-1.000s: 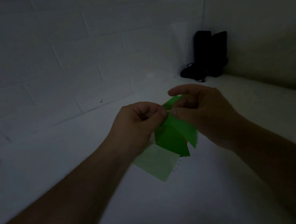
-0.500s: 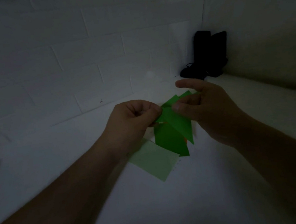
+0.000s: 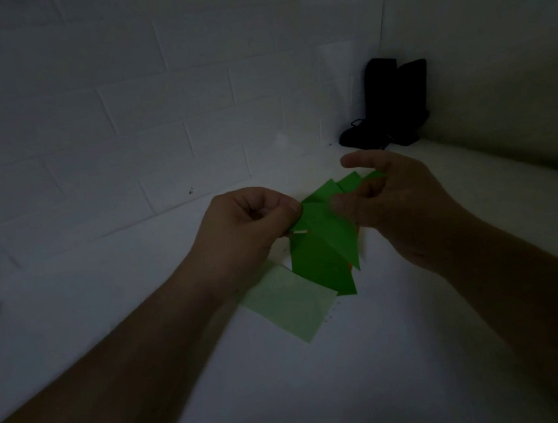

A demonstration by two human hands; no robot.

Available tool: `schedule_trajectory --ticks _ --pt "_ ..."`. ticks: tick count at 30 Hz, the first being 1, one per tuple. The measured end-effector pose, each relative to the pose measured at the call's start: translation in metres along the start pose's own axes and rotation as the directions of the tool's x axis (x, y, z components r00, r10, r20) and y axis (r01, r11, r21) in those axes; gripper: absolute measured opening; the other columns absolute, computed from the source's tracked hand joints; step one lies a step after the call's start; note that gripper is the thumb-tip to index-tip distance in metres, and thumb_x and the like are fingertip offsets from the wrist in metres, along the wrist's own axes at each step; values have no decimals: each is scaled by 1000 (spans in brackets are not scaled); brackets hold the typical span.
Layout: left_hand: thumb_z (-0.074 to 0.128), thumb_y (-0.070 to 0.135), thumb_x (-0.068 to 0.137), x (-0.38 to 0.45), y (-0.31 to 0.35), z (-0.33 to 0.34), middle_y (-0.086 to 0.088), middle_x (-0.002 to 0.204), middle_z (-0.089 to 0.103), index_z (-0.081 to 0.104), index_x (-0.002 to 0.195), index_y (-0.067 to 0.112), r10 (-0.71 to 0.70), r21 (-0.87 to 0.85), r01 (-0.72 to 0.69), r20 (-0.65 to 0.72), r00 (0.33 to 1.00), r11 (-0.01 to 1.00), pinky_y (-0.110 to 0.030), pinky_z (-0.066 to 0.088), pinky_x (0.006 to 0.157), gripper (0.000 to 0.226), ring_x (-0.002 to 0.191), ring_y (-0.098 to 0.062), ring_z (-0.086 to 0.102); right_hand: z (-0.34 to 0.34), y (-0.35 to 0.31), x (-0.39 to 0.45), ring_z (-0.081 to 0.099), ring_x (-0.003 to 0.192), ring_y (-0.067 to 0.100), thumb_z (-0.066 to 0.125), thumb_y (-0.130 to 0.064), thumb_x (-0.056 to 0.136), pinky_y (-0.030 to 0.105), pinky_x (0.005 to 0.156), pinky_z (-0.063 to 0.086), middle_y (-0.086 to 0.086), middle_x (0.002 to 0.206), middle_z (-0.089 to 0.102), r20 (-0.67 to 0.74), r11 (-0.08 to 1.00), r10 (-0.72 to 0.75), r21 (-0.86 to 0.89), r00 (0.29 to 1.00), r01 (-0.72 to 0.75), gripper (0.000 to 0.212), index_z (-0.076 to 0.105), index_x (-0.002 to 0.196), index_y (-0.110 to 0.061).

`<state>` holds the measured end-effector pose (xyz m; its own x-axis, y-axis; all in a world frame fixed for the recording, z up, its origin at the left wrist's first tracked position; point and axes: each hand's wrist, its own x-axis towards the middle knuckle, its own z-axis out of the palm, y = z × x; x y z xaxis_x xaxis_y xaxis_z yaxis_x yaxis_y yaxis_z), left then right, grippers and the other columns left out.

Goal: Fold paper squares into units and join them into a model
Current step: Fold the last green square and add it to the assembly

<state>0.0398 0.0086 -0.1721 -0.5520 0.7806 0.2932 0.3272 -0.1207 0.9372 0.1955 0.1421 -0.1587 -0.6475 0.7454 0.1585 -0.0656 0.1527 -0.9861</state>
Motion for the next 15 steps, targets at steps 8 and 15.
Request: schedule_trajectory --ticks 8,15 --pt "71 7 92 0 0 0 -9 77 76 77 85 6 -13 -28 14 11 1000 1000 -22 55 68 10 69 -12 69 -1 0 -1 71 68 13 76 2 80 24 68 55 3 65 69 48 1000 -15 17 999 14 47 63 119 -21" --pt "68 12 96 4 -6 -7 -17 94 78 80 98 10 -56 -16 58 110 992 998 -38 58 88 12 84 -20 68 -6 1 3 62 58 9 80 0 75 24 64 54 0 58 60 22 1000 -22 -14 1000 22 43 66 110 -20"
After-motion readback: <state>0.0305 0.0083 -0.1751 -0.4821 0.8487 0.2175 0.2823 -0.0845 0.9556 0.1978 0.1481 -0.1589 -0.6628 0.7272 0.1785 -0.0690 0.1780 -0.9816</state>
